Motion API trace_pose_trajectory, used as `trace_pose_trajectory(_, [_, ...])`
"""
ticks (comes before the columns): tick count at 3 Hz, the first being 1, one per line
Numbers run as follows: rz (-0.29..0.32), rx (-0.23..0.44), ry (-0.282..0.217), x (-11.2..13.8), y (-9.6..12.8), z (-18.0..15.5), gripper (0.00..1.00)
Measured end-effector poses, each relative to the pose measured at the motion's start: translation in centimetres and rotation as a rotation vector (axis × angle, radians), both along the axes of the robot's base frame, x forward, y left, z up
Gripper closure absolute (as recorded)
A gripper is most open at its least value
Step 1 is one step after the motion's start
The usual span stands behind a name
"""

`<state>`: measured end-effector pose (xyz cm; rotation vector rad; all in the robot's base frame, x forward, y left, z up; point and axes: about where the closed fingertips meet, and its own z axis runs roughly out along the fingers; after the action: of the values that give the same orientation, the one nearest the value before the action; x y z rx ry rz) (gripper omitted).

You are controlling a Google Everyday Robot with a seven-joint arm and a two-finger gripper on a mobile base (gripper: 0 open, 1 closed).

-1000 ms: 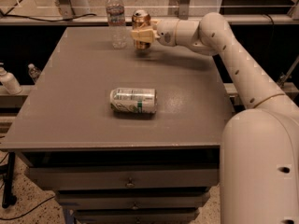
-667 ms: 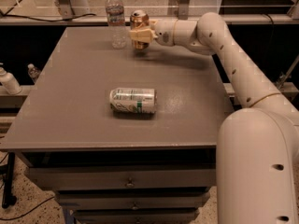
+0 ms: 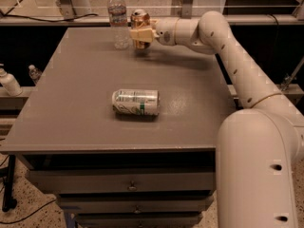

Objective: Move orange can near water bottle

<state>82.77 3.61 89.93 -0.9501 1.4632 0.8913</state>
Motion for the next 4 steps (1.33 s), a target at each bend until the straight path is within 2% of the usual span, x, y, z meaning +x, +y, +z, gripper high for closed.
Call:
trace_pose_trajectory(2, [-0.003,0.003,0.011,0.21,0.19,-0.41,0.11])
trace_pose_trajectory(3, [-0.003,0.007,0.016,0.21,0.33,-0.61,0.0])
trace_pose_trajectory(4, [-0.004,0.008,0.018,0.2,0.35,-0.7,0.0])
